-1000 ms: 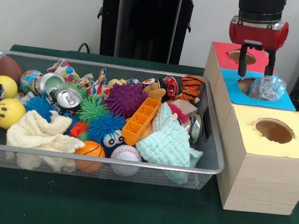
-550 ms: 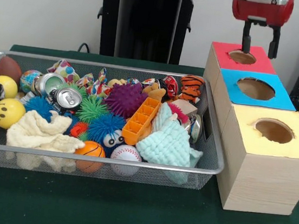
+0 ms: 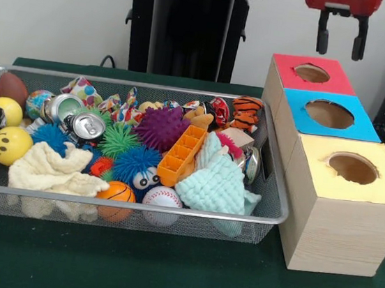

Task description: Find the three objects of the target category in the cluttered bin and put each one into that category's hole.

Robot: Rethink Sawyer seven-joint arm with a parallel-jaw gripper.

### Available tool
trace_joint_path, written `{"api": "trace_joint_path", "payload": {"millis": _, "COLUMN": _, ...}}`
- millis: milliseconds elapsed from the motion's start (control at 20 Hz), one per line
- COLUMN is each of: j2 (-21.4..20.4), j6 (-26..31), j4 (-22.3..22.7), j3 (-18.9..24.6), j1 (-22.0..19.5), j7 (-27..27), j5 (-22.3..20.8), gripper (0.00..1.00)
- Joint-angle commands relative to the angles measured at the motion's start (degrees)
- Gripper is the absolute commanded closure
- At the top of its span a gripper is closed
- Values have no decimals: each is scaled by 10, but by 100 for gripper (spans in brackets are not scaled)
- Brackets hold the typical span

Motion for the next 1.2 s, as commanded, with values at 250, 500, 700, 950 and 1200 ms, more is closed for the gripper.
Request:
{"api": "trace_joint_path", "payload": {"millis": 250, "j2": 28, "j6": 51, "j4": -64, "j3": -43, "j1": 18, "j7": 69, "j5": -35, "gripper": 100}}
{"api": "trace_joint_path", "payload": {"millis": 500, "j2": 33, "j6": 80, "j4": -99, "j3": -90, "j1": 52, "j7": 74, "j5": -70, "gripper": 100}}
{"api": "trace_joint_path", "payload": {"millis": 700, "j2": 33, "j6": 98, "j4": -114, "j3": -114, "j1": 71, "j7": 78, "j5": -81, "gripper": 100}}
{"api": "trace_joint_path", "payload": {"millis": 950, "j2": 39, "j6": 119, "j4": -132, "j3": -144, "j1": 94, "j7": 85, "j5": -99, "gripper": 100}}
{"api": "trace_joint_path", "payload": {"millis": 1200, "j2": 20, "j6": 87, "j4": -92, "j3": -152, "j1": 93, "j7": 64, "j5": -110, "gripper": 100}}
